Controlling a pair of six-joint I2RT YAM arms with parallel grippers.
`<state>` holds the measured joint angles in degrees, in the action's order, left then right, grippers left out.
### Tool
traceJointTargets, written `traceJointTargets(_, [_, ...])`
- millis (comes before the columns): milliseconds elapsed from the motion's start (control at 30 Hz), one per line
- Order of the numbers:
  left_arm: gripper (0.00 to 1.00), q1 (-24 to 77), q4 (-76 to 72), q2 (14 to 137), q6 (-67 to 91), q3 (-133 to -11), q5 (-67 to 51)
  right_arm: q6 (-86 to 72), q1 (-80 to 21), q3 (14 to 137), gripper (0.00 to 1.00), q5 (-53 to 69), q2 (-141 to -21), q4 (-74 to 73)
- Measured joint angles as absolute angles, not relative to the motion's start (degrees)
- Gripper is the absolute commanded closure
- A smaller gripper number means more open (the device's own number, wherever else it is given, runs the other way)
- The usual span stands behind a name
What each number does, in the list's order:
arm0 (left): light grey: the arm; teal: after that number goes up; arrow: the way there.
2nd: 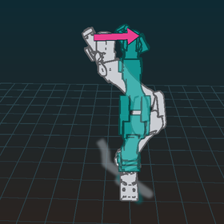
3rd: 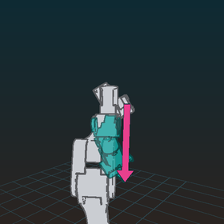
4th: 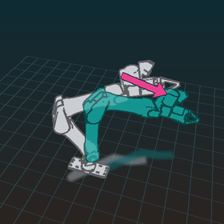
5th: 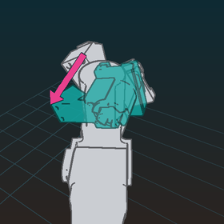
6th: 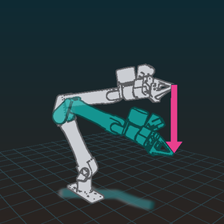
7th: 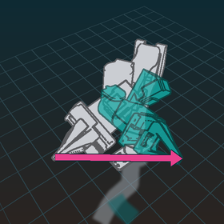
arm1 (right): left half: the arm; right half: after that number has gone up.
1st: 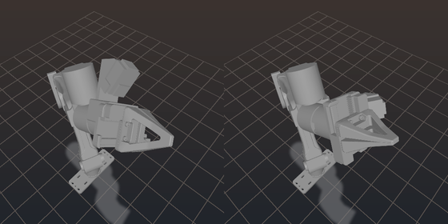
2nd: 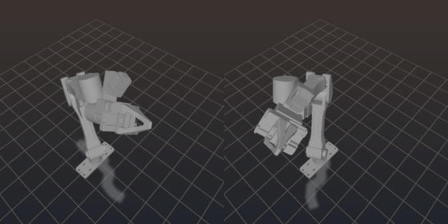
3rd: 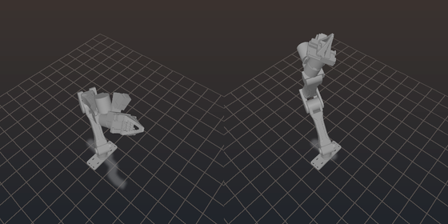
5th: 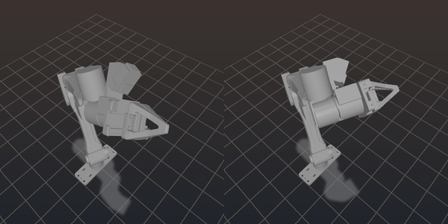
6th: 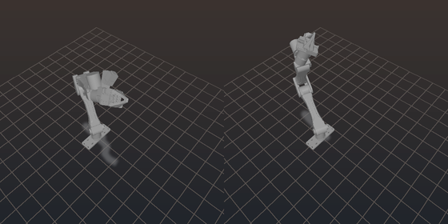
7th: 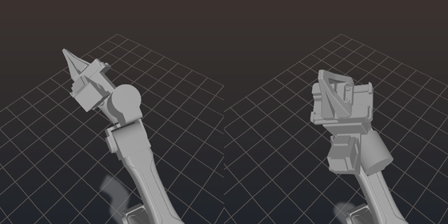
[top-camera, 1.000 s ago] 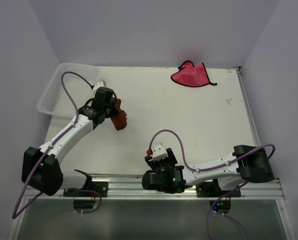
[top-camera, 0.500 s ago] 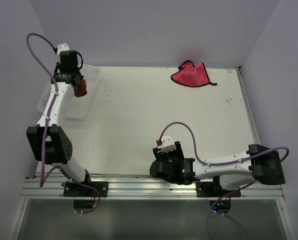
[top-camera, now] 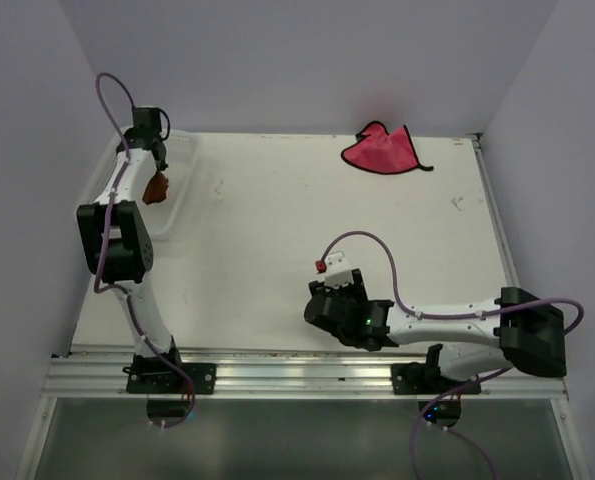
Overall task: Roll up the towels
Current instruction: Place the rolled towel into the container
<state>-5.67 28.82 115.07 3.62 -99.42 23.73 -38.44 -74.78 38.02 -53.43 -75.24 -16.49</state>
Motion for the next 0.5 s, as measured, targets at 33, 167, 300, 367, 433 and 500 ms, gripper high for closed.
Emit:
traceJointTargets(33, [1.0, -5.7, 28.8, 116.6, 3.4, -100.5, 22.9, -38.2, -74.2, 37.9, 0.32, -52.6, -75.3, -16.4])
traceJointTargets(167, [1.0, -5.7, 28.8, 122.0, 2.5, -103.7, 20.4, -36.6, -72.6, 37.9, 0.32, -50.3, -76.2, -14.9])
traceJointTargets(300, [1.0, -5.7, 28.8, 126.9, 0.9, -106.1, 18.3, -34.9, -71.3, 38.2, 0.32, -48.4, -79.4, -13.7])
traceJointTargets(367, [1.0, -5.7, 28.9, 128.4, 0.3, -106.1, 17.5, -34.2, -70.6, 38.4, 0.32, -47.4, -81.0, -13.0])
traceJointTargets(433, [1.0, -5.7, 29.0, 129.8, 0.1, -106.6, 16.9, -33.5, -70.0, 38.6, 0.32, -46.3, -82.1, -12.3])
traceJointTargets(500, [0.95, -5.7, 29.1, 131.0, -0.3, -107.4, 16.5, -33.1, -69.5, 38.8, 0.31, -45.3, -83.0, -11.8])
